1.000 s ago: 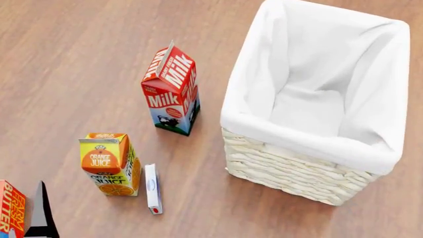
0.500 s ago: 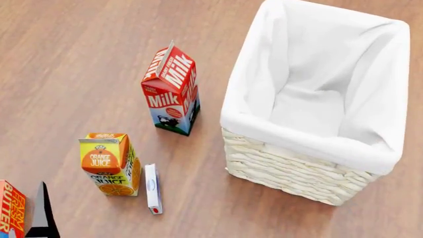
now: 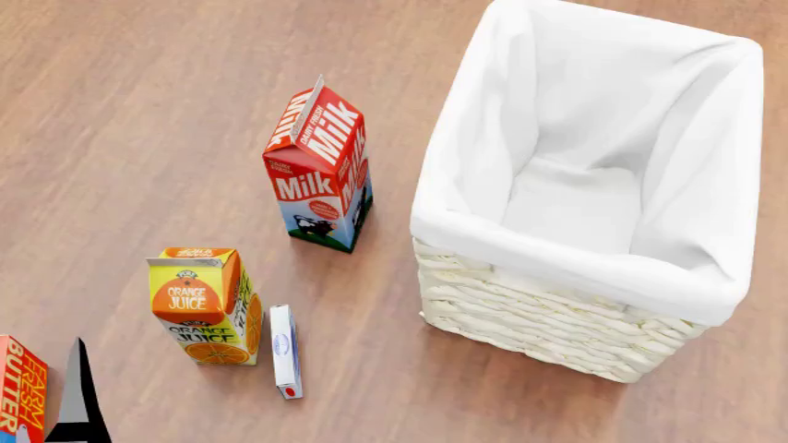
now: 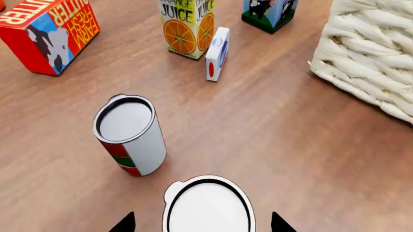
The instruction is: Pick up the alphabet soup and the tomato sauce, and put them in the basket.
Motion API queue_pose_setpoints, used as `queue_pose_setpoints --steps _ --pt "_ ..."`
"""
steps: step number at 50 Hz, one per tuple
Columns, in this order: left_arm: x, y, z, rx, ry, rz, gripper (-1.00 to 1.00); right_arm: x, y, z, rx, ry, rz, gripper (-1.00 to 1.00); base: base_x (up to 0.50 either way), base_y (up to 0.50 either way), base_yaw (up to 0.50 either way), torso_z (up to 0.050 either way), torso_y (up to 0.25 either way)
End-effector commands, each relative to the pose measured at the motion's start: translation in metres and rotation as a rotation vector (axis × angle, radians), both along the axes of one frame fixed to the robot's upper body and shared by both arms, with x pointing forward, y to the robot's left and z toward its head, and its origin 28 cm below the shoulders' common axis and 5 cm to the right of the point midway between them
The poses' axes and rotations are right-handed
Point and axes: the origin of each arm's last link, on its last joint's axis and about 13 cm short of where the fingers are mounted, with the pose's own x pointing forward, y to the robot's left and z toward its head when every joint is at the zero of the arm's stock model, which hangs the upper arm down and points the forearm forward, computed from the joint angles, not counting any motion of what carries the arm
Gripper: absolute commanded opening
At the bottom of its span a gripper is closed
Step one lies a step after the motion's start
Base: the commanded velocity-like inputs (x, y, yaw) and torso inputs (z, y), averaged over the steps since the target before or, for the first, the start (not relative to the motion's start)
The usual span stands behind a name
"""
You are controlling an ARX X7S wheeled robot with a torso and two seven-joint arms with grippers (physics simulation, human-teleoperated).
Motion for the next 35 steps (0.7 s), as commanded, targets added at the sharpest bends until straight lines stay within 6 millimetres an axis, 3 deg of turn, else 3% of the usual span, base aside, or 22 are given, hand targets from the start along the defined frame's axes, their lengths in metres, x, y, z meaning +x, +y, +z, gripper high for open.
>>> queue_pose_setpoints --steps 1,35 --pt "0.002 0.001 0.001 -0.037 0.004 -0.04 1.0 0.01 0.001 -0.004 -0.012 0.022 -0.021 1.0 0.0 0.0 0.0 0.0 0.0" --pt "0.003 0.002 0.001 -0.041 0.005 -0.037 1.0 0.024 0.004 -0.016 -0.017 0.072 -0.037 1.0 0.0 0.0 0.0 0.0 0.0"
